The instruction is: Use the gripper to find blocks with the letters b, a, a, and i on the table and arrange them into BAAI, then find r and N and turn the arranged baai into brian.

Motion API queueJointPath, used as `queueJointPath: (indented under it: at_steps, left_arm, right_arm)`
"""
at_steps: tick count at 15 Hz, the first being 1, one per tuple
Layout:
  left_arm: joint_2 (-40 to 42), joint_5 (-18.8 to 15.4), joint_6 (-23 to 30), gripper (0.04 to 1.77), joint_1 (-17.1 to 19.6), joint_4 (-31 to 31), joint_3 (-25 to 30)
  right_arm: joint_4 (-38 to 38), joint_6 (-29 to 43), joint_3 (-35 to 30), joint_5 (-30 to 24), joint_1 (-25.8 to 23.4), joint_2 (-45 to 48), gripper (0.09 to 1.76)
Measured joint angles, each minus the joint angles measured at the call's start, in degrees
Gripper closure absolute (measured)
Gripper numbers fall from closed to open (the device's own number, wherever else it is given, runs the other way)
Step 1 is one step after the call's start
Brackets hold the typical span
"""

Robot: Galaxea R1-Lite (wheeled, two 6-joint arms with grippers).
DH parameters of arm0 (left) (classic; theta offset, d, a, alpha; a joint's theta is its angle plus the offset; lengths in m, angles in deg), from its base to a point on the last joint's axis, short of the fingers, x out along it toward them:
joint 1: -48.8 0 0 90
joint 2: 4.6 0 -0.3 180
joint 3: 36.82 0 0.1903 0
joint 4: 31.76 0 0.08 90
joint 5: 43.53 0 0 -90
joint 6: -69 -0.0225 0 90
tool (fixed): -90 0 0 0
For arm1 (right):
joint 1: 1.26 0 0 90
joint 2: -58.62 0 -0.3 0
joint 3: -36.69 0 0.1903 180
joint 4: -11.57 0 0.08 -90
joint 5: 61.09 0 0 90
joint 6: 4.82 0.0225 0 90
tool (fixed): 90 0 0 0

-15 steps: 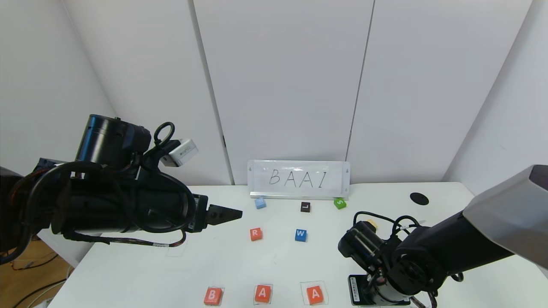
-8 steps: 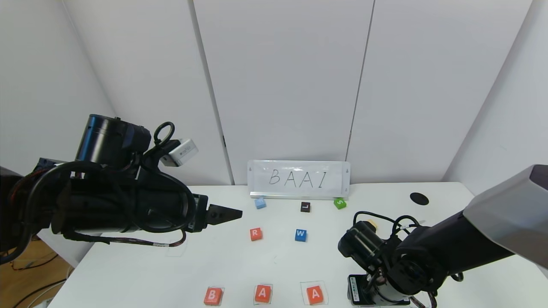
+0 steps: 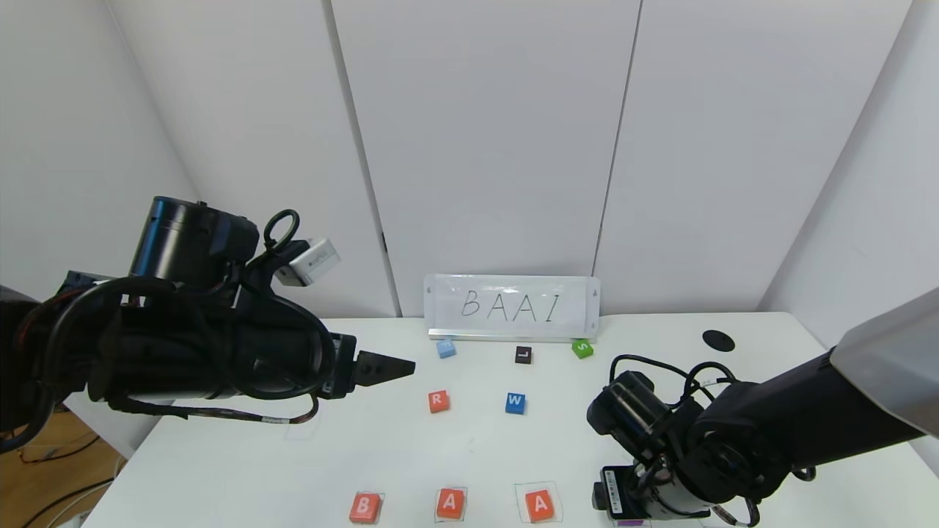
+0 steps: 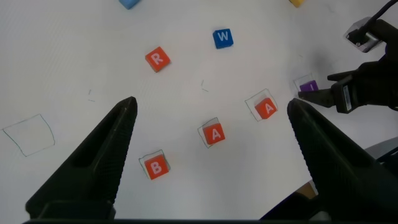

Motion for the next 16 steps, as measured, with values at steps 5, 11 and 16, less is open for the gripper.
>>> queueJointPath:
  at_steps: [5, 11, 16]
  left_arm:
    - [-0.01, 0.11, 0.11, 0.09, -0.27, 0.09, 0.32]
    - [5.23, 0.79, 0.5, 0.09, 0.63, 2.61, 3.35]
    - [16.64, 0.71, -0.27, 0.09, 0.83, 5.84, 8.75]
  right_arm:
    - [-0.15, -1.56, -1.78, 0.02, -0.35, 3.39, 0.22]
    - [0.27, -4.75, -5.07, -0.05, -1.55, 13.34, 0.18]
    - [5.47, -8.4, -8.24, -0.13, -2.46, 30.16, 0.16]
